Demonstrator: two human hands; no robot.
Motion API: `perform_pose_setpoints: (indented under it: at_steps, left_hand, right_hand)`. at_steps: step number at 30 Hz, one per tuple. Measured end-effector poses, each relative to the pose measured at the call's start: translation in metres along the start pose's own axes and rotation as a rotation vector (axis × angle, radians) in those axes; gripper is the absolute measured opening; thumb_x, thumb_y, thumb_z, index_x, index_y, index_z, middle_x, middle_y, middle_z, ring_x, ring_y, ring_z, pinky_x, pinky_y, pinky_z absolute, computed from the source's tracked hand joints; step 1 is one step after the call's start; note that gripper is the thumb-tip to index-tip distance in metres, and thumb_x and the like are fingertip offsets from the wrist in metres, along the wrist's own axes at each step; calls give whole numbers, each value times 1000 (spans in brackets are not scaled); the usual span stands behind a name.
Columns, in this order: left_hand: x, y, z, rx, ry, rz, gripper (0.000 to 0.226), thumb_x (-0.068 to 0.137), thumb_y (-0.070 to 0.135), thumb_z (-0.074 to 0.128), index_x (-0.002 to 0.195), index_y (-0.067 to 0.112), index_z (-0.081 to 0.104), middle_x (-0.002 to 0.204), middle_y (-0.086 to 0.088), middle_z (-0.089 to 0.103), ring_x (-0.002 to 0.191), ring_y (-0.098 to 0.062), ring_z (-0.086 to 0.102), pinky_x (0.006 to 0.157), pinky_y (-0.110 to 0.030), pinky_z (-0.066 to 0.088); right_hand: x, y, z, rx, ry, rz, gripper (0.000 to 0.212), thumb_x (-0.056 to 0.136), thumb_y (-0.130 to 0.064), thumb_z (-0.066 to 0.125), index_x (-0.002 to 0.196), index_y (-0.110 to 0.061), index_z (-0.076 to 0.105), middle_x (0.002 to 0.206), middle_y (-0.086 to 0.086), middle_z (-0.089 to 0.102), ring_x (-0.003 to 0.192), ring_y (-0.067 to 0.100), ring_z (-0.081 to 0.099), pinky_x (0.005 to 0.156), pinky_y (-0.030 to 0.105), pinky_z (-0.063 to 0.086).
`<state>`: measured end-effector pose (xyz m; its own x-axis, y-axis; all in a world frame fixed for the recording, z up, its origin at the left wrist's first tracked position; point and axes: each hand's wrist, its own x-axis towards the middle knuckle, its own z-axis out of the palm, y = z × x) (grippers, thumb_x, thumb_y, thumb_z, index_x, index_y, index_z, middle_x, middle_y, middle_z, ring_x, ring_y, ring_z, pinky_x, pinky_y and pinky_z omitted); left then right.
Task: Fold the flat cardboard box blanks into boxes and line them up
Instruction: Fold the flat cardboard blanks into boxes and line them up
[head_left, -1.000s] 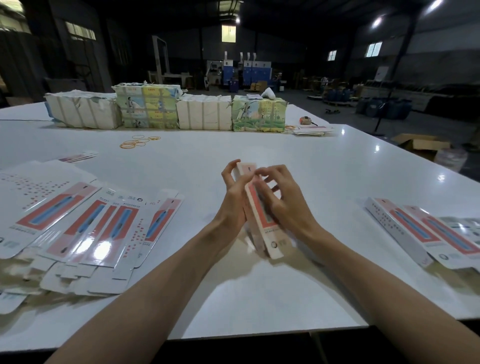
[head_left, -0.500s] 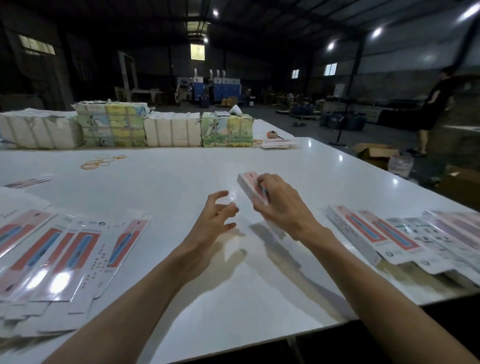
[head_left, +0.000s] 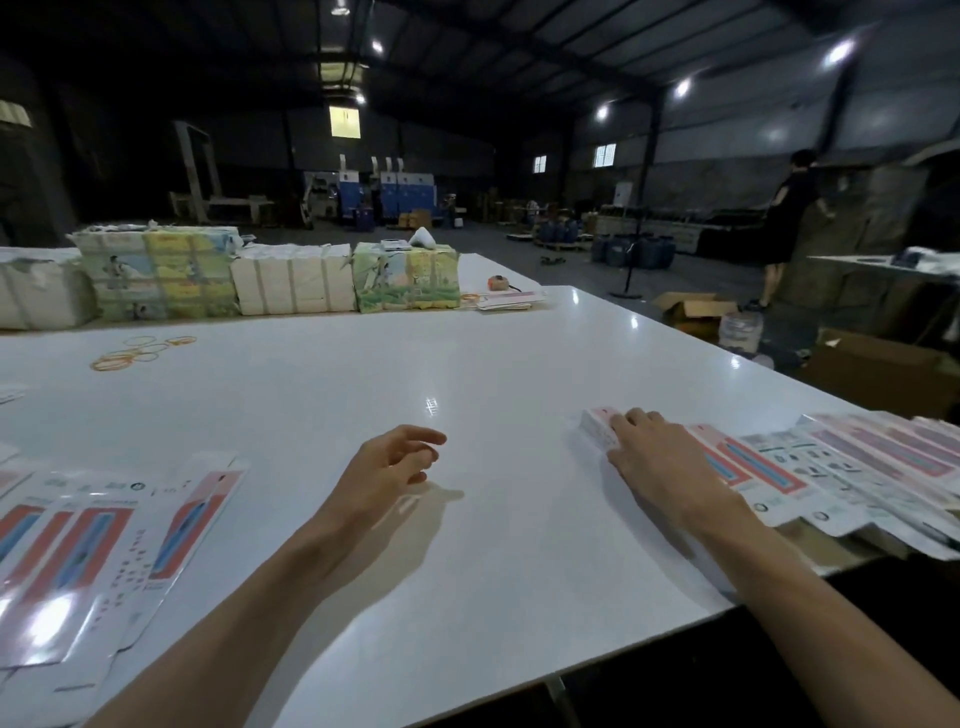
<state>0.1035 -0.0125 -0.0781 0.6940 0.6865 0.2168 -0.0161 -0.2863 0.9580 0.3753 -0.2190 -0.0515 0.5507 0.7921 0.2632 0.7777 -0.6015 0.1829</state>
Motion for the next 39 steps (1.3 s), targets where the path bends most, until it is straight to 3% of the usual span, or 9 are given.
perform_pose_setpoints:
  at_steps: [4,8,13,17,21,27,31,34,39]
  left_hand:
    - [0,4,0,47,6,-5,28,104,8,60,106,27,81,96,-1,75,94,-11,71,93,-30,58]
    - [-11,10,6,-42,90,14,24,110,31,51,111,28,75,94,2,72,86,-17,69,79,-37,56]
    - [-17,13,3,40,259,62,30,106,43,47,94,26,69,73,6,59,63,-12,50,62,-33,43]
    - [-15,20,-2,205,348,-28,23,103,36,52,90,31,70,71,12,61,63,-11,54,61,-37,47]
    - [-13,37,-34,645,289,-199,21,105,32,52,117,28,68,109,1,74,96,-22,71,88,-40,60]
    - [-49,71,-123,1117,192,-561,41,103,28,65,138,10,53,138,-15,61,119,-32,63,100,-39,53]
    - [-87,82,-159,1383,318,-746,71,86,53,82,133,8,52,133,-14,59,123,-31,58,102,-40,49]
    - [-100,75,-169,1461,312,-820,70,80,64,83,119,12,59,118,-7,66,110,-24,64,97,-37,54]
    - [-99,71,-187,1385,320,-846,63,80,61,84,115,13,60,108,-2,69,102,-22,66,97,-38,55]
  right_hand:
    - [12,-28,-19,-14,96,-96,49,105,-42,58,147,-18,47,148,5,51,134,25,51,115,42,40]
    - [35,-107,-47,222,266,-262,22,108,-36,50,110,-18,62,102,4,69,89,26,65,79,39,57]
    - [39,-191,-32,437,284,-310,26,107,-33,44,93,-16,59,72,3,64,65,28,61,58,36,45]
    - [43,-197,-3,493,209,-326,18,104,-29,43,103,-21,59,76,2,67,74,30,63,60,37,39]
    - [48,-193,1,612,193,-339,17,101,-28,48,104,-26,64,78,-3,71,75,26,63,65,36,45]
    - [51,-193,3,738,120,-305,17,97,-22,51,99,-29,67,79,-7,72,81,26,62,71,36,49]
    - [54,-193,4,787,116,-300,18,98,-22,52,98,-29,69,79,-9,71,80,23,60,63,30,40]
    - [55,-192,3,818,121,-286,18,99,-23,52,97,-28,70,78,-10,70,78,23,59,58,23,34]
    - [52,-189,1,877,104,-290,17,99,-22,55,93,-27,70,68,-14,67,73,18,62,61,29,40]
